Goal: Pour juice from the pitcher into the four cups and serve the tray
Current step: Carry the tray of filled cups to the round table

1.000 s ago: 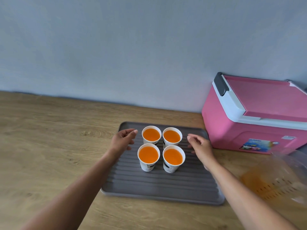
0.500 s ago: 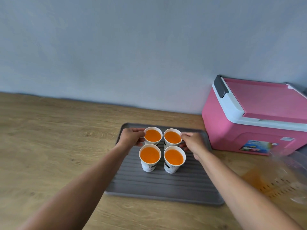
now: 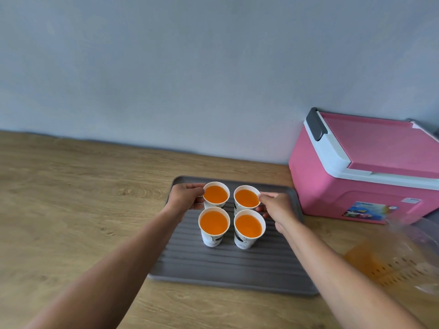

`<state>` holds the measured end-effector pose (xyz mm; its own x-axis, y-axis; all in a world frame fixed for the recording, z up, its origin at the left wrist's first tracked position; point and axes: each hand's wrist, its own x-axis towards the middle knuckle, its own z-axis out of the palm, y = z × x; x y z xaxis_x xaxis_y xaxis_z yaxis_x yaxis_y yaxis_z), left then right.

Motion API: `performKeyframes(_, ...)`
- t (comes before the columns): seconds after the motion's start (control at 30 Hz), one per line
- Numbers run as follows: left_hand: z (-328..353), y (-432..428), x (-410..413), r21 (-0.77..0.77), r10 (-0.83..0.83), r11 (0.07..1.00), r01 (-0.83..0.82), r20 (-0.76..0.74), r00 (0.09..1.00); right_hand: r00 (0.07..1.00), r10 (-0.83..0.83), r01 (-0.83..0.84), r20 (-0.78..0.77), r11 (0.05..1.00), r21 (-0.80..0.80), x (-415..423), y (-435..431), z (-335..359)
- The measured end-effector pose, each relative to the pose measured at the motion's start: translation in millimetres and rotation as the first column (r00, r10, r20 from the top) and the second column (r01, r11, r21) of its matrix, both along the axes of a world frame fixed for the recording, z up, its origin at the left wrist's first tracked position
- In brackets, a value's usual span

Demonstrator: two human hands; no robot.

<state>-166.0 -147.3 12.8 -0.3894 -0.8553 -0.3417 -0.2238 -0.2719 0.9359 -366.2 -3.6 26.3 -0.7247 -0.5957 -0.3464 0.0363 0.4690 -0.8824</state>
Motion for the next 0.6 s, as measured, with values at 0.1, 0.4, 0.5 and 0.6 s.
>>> performKeyframes(0.1,-0.4,1.5,1.6,-0.011,-0.013,1.000,0.013,-0.004,1.000,1.000,0.001,-0.001,0.004,1.000,-0.027,0.7,3.6,0.1)
performKeyframes(0.4,-26.0,-2.0,40.9,-0.351,0.136,0.935,-0.052,0.221,0.966,0.929,-0.095,0.101,-0.358,0.995,-0.001,-23.0,37.5,-34.2)
performKeyframes(0.5,-41.7,-6.1,60.8,-0.408,0.201,0.913,-0.010,0.429,0.881,0.856,-0.063,0.136,-0.514,0.985,0.105,-35.1,52.7,-55.6)
performKeyframes(0.6,-50.2,-1.9,72.1,-0.417,0.211,0.909,-0.008,0.444,0.871,0.773,0.008,0.198,-0.634,0.947,0.253,-34.2,67.7,-61.3)
